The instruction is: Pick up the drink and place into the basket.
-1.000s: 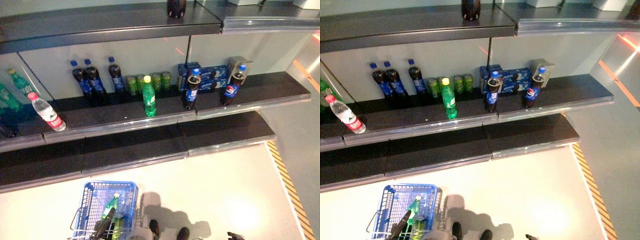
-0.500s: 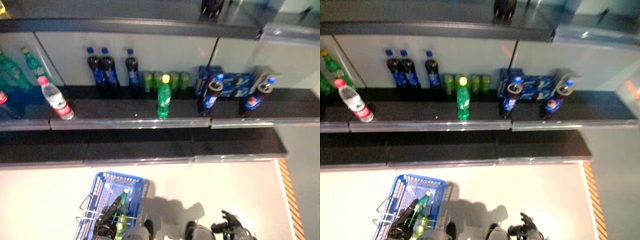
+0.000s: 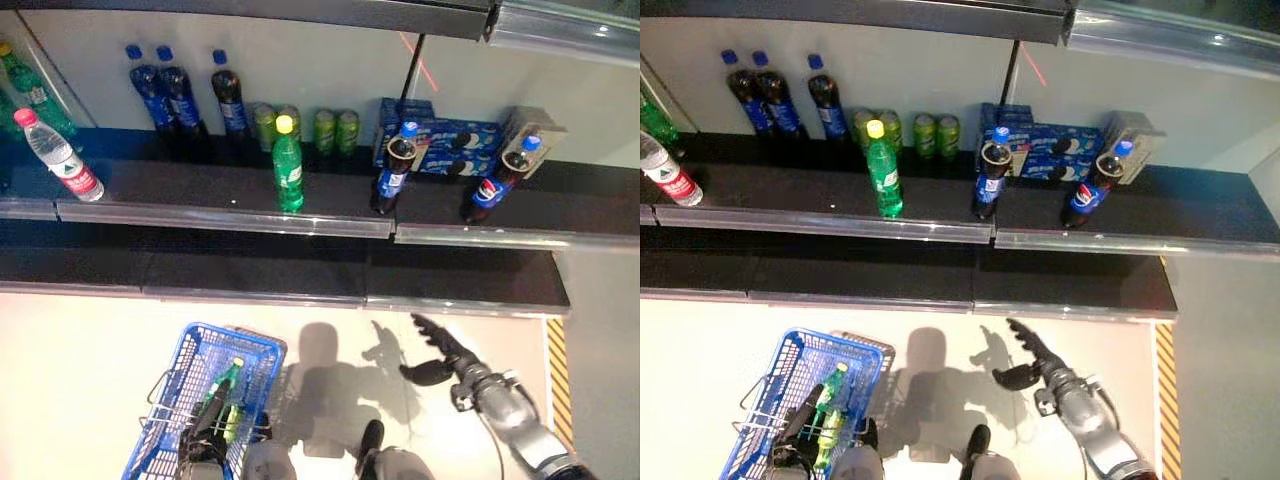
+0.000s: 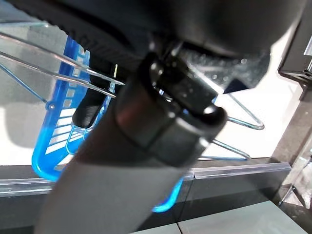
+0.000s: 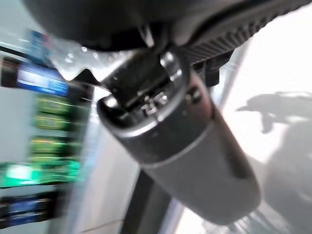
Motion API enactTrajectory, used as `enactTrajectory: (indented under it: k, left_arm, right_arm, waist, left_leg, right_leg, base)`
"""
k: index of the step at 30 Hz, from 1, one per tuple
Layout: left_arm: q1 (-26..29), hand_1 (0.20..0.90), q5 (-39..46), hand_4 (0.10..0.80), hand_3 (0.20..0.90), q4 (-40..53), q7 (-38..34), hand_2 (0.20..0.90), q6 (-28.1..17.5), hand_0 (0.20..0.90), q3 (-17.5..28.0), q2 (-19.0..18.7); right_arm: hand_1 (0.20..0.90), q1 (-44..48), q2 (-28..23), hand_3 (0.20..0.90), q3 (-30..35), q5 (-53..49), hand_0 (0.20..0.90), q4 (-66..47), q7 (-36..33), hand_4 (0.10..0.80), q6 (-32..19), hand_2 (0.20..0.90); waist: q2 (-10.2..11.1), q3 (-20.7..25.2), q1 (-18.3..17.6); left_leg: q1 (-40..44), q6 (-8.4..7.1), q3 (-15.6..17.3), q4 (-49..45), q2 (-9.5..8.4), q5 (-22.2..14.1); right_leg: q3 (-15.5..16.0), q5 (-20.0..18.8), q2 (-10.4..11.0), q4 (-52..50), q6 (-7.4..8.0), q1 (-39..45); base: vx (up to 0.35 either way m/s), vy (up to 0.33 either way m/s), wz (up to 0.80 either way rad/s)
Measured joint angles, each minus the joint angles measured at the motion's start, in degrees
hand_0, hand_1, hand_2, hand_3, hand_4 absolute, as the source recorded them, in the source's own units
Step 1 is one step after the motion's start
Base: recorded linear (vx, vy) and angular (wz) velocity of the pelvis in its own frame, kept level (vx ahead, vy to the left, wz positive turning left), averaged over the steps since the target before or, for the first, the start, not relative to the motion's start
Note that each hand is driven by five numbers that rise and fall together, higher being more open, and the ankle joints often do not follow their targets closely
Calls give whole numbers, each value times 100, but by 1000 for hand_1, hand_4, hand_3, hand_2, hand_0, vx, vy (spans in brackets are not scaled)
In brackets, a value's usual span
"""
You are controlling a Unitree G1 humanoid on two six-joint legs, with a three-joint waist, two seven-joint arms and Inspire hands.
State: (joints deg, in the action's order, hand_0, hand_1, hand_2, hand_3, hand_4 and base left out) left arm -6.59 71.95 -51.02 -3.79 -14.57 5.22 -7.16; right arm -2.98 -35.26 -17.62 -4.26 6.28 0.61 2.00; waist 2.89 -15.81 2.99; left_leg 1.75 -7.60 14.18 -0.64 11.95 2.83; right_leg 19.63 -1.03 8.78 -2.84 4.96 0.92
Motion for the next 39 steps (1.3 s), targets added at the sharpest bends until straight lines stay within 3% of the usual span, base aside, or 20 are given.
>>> enactTrajectory:
  k: [5, 9, 17, 24, 27, 33, 39]
  left_arm:
    - [-217, 300, -129, 100, 200, -2, 51, 300, 136, 300, -3, 41]
    - [-302, 300, -137, 100, 200, -3, 67, 300, 215, 300, 4, 43]
    - [-289, 300, -261, 100, 200, -142, 65, 300, 262, 300, 16, 48]
    - [-99, 300, -257, 100, 200, -149, 67, 300, 268, 300, -151, 31]
    - [234, 300, -203, 100, 200, -113, 104, 300, 266, 300, -370, 17]
    - [903, 300, -81, 100, 200, 201, 220, 300, 245, 300, -671, -38]
    - [1191, 300, 33, 100, 200, 284, 297, 300, 225, 300, -693, -62]
  right_arm:
    - [900, -41, 0, 900, 113, -135, 900, -1190, 208, 800, -634, 900]
    - [900, 271, -2, 900, 276, -305, 900, -1505, -18, 800, -773, 900]
    - [900, 991, 159, 900, 756, -918, 900, -1503, -2072, 800, -776, 900]
    - [900, 1394, 208, 900, 813, -985, 900, -913, -3220, 800, -605, 900]
    - [900, 1900, 248, 900, 829, -990, 900, -554, -3477, 800, -560, 900]
    - [900, 2709, 256, 900, 811, -1003, 900, -204, -3718, 800, -507, 900]
    - [900, 3233, 365, 900, 731, -1136, 900, 151, -3942, 800, -506, 900]
  waist:
    - [-44, 193, 0]
    - [-81, 285, 24]
    - [-200, 314, 160]
    - [-379, 183, 164]
    - [-562, -203, 253]
    - [-684, -1120, 335]
    - [-710, -1467, 392]
  left_leg:
    - [139, 131, 101, 163, -201, 24]
    - [229, 149, 99, 163, -272, 24]
    - [296, 159, 100, 126, -291, -5]
    - [-193, 223, -70, -471, -337, -197]
    - [-605, 260, -131, -847, -361, -241]
    - [-1351, 332, -226, -1292, -415, -203]
    - [-1669, 358, -229, -1466, -434, -206]
  right_leg:
    - [-94, -119, 173, 27, 114, 44]
    - [-87, -139, 240, 60, 171, 162]
    - [-45, -111, 274, 26, 190, 245]
    - [42, 125, 478, -545, 200, -112]
    - [32, 223, 605, -960, 135, -544]
    - [10, 261, 791, -1606, 26, -1368]
    - [-73, 258, 834, -1750, 18, -1694]
  base:
    - [73, 63, -3]
    - [90, 48, 4]
    - [74, 33, 1]
    - [-11, 23, 12]
    - [-119, 30, 2]
    - [-120, 11, 2]
    - [-34, -16, -2]
